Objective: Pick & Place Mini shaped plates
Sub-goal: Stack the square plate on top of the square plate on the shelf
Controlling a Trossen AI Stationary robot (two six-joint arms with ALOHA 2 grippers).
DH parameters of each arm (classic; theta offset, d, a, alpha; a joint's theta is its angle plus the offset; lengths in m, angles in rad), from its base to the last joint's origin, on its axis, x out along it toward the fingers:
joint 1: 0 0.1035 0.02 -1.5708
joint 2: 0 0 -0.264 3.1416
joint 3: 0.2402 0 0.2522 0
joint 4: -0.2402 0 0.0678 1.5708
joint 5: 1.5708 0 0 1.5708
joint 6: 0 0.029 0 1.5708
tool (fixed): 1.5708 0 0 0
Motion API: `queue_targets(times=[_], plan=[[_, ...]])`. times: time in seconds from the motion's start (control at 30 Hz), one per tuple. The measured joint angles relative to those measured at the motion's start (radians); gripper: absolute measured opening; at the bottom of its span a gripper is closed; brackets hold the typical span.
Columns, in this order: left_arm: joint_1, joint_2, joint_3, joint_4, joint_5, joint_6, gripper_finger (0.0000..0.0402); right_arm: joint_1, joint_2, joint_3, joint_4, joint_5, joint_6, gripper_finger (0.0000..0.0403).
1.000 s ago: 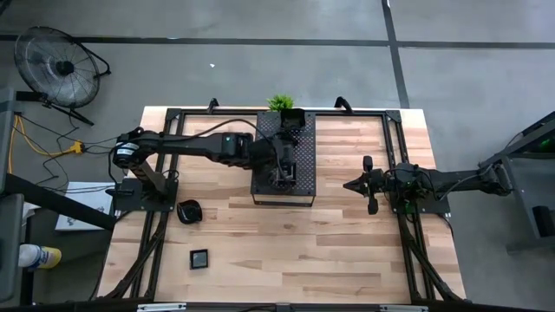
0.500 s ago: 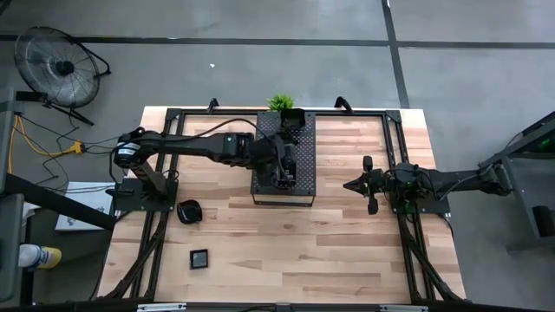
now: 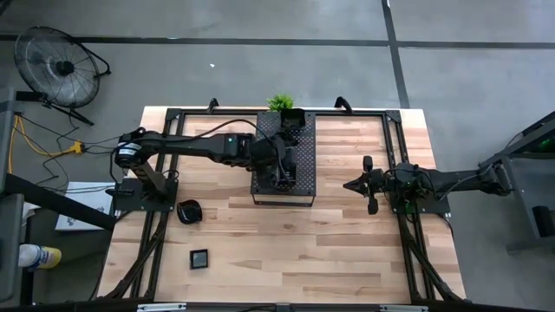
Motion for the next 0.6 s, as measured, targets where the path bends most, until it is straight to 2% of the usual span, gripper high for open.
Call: queue_targets(times=[0.37,0.6], plan=[[0.000,0.046,-0.002,0.028,-0.023,0.010,0.0101,0.000,0.000,0.000,0.000,0.000,0.000,0.0005],[0.000,0.050,-0.001,0.056,-0.073,0.029,0.0101,0.000,0.001,0.000,0.000,0.000,0.000,0.0005]])
